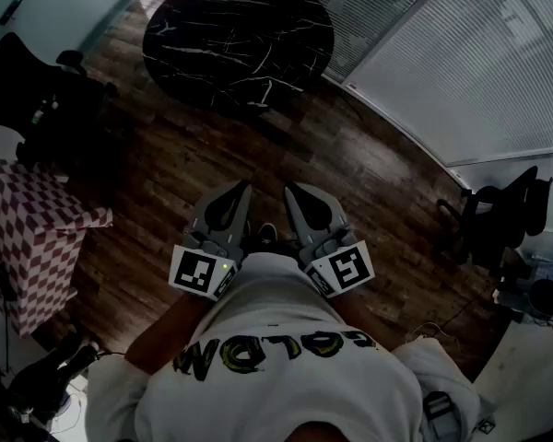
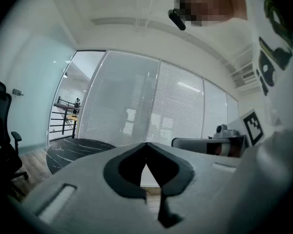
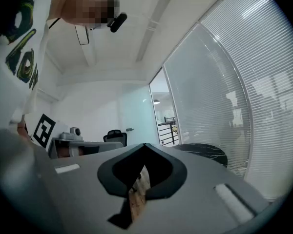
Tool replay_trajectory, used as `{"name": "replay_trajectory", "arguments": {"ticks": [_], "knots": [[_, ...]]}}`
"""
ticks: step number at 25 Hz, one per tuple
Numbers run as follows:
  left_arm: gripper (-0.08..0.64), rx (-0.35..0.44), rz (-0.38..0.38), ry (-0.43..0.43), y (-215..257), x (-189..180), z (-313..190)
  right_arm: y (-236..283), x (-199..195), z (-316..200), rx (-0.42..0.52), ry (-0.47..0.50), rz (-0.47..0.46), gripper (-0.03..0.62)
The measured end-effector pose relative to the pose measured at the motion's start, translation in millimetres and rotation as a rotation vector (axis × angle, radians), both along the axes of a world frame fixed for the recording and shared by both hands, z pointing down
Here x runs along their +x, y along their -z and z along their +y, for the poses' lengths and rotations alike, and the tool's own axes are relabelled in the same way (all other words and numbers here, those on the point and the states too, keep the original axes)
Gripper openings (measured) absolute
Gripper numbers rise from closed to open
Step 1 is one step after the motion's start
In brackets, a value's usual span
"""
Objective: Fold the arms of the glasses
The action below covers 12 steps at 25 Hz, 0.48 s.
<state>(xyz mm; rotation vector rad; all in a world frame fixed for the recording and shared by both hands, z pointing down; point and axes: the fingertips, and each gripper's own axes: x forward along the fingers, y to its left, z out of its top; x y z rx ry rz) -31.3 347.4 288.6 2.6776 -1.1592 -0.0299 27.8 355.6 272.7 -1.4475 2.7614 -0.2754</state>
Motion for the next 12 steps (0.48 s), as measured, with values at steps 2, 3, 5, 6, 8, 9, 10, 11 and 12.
{"name": "replay_trajectory", "arguments": {"ticks": [2, 3, 5, 6, 8, 9, 10, 11, 12], "knots": [[0.002, -0.004, 0.006, 0.012, -0.8, 4.7, -3.9, -1.9, 7.6, -1.1, 0.0, -0.002, 0.009, 0.002], [0.002, -0.008, 0.009, 0.016, -1.5, 7.8, -5.2, -2.8, 11.2, -1.3, 0.001, -0.001, 0.015, 0.002], [0.002, -0.016, 0.015, 0.017, -3.1, 16.7, -5.6, -3.4, 18.5, -0.6, 0.005, 0.002, 0.023, 0.002], [0.002, -0.018, 0.018, 0.014, -3.4, 22.6, -5.2, -2.7, 22.7, 0.1, 0.004, 0.0, 0.021, 0.002], [0.002, -0.018, 0.019, 0.004, -3.7, 35.7, -4.0, -0.5, 32.7, 1.6, -0.001, -0.005, 0.006, 0.002], [0.002, -0.019, 0.018, 0.0, -4.2, 42.0, -3.9, -1.0, 38.6, 2.1, -0.008, -0.008, 0.001, 0.002], [0.002, -0.02, 0.016, -0.002, -5.1, 48.0, -4.0, -3.4, 45.0, 2.3, -0.018, -0.011, 0.0, 0.002], [0.002, -0.021, 0.015, -0.002, -6.3, 53.6, -4.2, -7.2, 51.7, 2.1, -0.031, -0.014, 0.002, 0.002], [0.002, -0.024, 0.015, 0.0, -7.9, 59.0, -4.3, -11.8, 58.6, 1.8, -0.044, -0.017, 0.006, 0.002]]}}
